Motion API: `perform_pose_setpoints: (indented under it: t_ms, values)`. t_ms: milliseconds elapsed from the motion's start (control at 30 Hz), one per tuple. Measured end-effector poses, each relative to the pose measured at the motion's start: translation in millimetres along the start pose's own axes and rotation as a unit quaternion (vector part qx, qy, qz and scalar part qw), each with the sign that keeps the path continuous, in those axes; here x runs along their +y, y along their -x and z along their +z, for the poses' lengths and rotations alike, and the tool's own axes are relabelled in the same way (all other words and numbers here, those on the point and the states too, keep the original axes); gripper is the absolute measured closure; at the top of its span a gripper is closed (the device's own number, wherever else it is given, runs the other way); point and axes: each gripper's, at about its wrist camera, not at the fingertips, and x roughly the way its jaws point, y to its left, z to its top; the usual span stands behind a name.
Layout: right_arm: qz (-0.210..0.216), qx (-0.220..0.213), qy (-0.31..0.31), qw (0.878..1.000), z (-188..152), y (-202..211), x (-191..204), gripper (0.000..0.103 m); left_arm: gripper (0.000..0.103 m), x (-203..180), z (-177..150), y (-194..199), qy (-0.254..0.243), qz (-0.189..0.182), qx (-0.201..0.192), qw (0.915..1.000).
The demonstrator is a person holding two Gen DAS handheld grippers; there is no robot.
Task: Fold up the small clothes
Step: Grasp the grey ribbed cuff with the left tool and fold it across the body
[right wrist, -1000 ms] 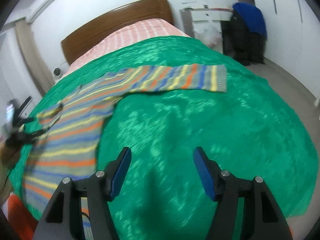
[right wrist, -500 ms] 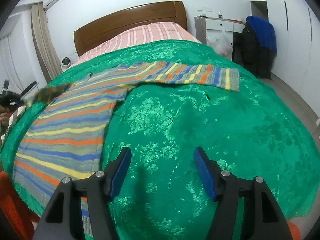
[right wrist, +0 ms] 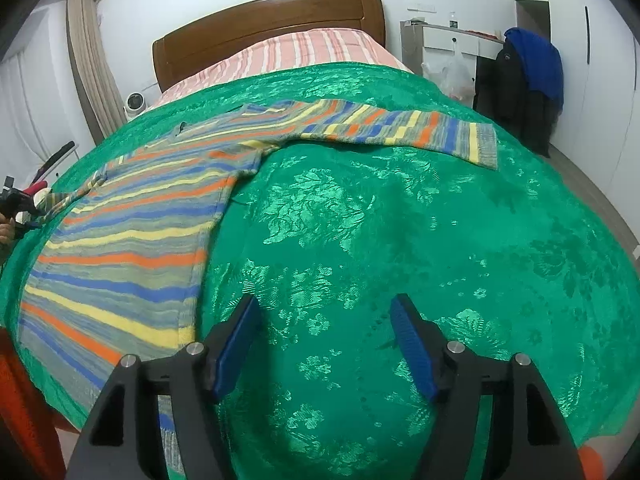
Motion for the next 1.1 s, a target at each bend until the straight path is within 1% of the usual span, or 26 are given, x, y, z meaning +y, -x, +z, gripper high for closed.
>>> perform_pose_setpoints:
  t_ms: [67,133,200,233,267,300,333,367,433,467,533,567,600,633,700,733,767,800,833,867,933,967,1000,1033,1067,1100]
  values:
    - [-0.002,0.001,0.003,1.0,0,-2,2,0.033,0.037,0,4,0,-0.008,-0.009,-0.007,0.9999]
    - [-0.004,0.001,0.007,1.0,0,-2,3,0.033,0.035,-3,8,-5,-0.016,-0.009,-0.008,0.9998]
    - [-0.006,0.002,0.009,1.0,0,-3,4,0.032,0.036,-6,16,-20,-0.015,0.005,0.0,0.9999]
    - [-0.009,0.002,0.011,1.0,-1,-3,4,0.032,0.052,-8,18,-28,-0.012,0.012,0.005,0.9999]
    - [-0.01,0.002,0.013,1.0,-1,-4,5,0.032,0.1,-11,20,-36,-0.011,0.017,0.011,0.9997]
    - [-0.013,0.003,0.015,1.0,-1,-4,6,0.031,0.099,-13,22,-42,-0.016,0.019,0.018,0.9995]
    - [-0.015,0.003,0.017,1.0,-1,-5,6,0.031,0.103,-18,24,-43,-0.028,0.029,0.014,0.9991]
    - [-0.017,0.003,0.02,1.0,-2,-5,7,0.031,0.103,-26,26,-37,-0.056,0.075,-0.021,0.9954]
    - [-0.021,0.004,0.022,1.0,-2,-6,8,0.031,0.103,-27,33,-28,-0.072,0.112,-0.057,0.9895]
    - [-0.021,0.004,0.022,1.0,-2,-6,8,0.03,0.103,-20,39,-30,-0.06,0.133,-0.059,0.9875]
    - [-0.026,0.004,0.025,0.999,-2,-8,9,0.03,0.103,-7,45,-38,-0.042,0.139,-0.044,0.9884]
    - [-0.028,0.005,0.026,0.999,-2,-9,9,0.029,0.102,-7,43,-41,-0.048,0.143,-0.043,0.9877]
    - [-0.029,0.006,0.028,0.999,-2,-10,10,0.028,0.101,-11,41,-43,-0.06,0.146,-0.043,0.9866]
    - [-0.03,0.005,0.028,0.999,-2,-10,10,0.028,0.095,-15,37,-43,-0.073,0.147,-0.041,0.9856]
    - [-0.028,0.005,0.027,0.999,-2,-10,10,0.027,0.088,-19,28,-37,-0.085,0.149,-0.039,0.9843]
    - [-0.027,0.004,0.027,0.999,-2,-10,9,0.027,0.074,-19,23,-31,-0.086,0.149,-0.041,0.9842]
    - [-0.026,0.003,0.026,0.999,-1,-10,9,0.027,0.056,-17,14,-19,-0.088,0.144,-0.048,0.9845]
    - [-0.025,0.0,0.026,0.999,-1,-8,9,0.027,0.05,-18,5,-10,-0.093,0.134,-0.055,0.9851]
    - [-0.027,-0.005,0.025,0.999,0,-6,8,0.027,0.044,-19,-8,3,-0.104,0.118,-0.061,0.9857]
    - [-0.028,-0.011,0.023,0.999,0,-2,8,0.027,0.044,-21,-23,15,-0.121,0.1,-0.059,0.9858]
    - [-0.023,-0.022,0.014,0.999,3,6,5,0.027,0.042,-27,-53,36,-0.159,0.064,-0.037,0.9845]
    - [-0.018,-0.022,0.009,1.0,5,8,3,0.027,0.038,-30,-74,47,-0.181,0.036,-0.017,0.9828]
    - [-0.006,-0.018,0.003,1.0,7,12,1,0.027,0.034,-31,-92,56,-0.199,0.011,0.001,0.98]
    - [0.012,-0.005,0.003,1.0,10,14,1,0.027,0.028,-33,-114,65,-0.221,-0.013,0.024,0.9748]
    - [0.033,0.01,0.005,0.999,13,16,1,0.027,0.024,-34,-136,73,-0.242,-0.032,0.044,0.9687]
    - [0.058,0.028,0.008,0.998,16,19,2,0.027,0.023,-36,-157,78,-0.265,-0.044,0.06,0.9615]
